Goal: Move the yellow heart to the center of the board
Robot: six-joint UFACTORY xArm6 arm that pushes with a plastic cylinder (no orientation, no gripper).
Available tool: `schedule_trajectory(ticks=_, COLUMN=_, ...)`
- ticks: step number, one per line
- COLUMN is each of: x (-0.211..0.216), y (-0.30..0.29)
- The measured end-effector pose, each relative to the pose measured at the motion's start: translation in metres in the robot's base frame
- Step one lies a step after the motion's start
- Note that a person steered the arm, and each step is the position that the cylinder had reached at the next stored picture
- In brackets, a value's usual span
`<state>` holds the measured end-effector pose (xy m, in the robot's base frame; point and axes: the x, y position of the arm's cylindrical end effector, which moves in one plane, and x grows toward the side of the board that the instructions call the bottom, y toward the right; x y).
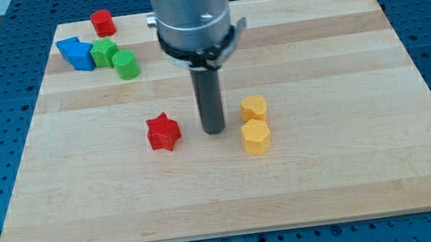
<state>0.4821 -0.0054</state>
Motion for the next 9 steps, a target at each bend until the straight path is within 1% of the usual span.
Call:
schedule_trajectory(ticks=1, x=0.001, y=0.063)
schedule_trajectory(ticks=2, x=-0.007, y=0.113)
schedule_trajectory(ticks=3, x=-0.037, y=0.104)
schedule_trajectory(ticks=4, x=-0.014, y=0.102)
schedule_trajectory(ticks=5, x=0.035, y=0.12)
schedule_trajectory(ticks=6, x=0.016, y=0.106)
schedule_trajectory(ticks=7, x=-0.012, y=0.081)
schedule_trajectory(ticks=8, x=-0.004, y=0.045)
schedule_trajectory(ticks=9, x=-0.007, y=0.039)
